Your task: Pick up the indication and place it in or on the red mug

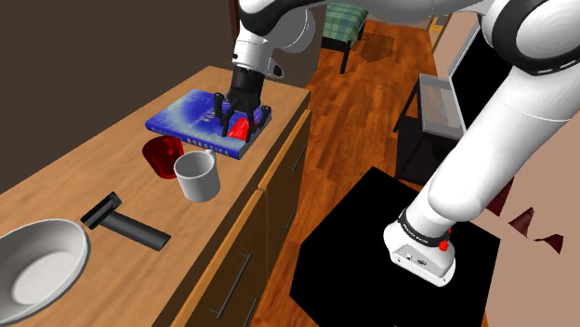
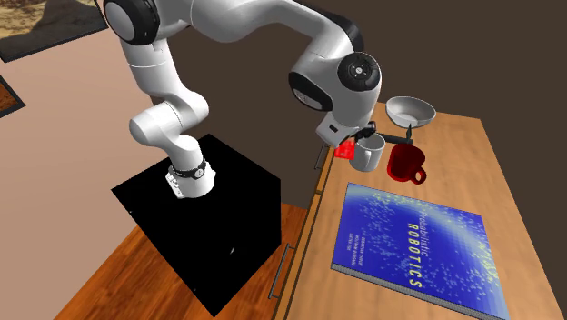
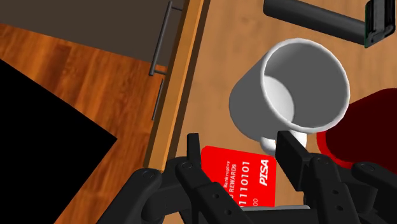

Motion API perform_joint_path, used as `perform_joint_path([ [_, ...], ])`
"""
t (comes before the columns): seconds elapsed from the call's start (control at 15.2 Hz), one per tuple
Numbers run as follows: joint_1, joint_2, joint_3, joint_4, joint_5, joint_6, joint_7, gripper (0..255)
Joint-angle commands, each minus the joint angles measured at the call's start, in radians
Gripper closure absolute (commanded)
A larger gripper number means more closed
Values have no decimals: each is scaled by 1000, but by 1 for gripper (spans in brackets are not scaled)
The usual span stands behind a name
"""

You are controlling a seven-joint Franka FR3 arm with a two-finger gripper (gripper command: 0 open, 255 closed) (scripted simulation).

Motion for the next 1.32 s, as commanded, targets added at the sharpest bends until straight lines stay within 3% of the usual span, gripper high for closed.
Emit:
perform_joint_path([
  [0.0,-1,-9,-1,14,-2,-20,11,255],
  [0.2,-3,-16,-3,36,-5,-47,25,255],
  [0.73,83,293,41,420,-114,-46,197,255],
  [1.06,171,530,42,765,-201,-113,312,255],
  [1.25,249,731,34,1094,-262,-216,391,255],
])
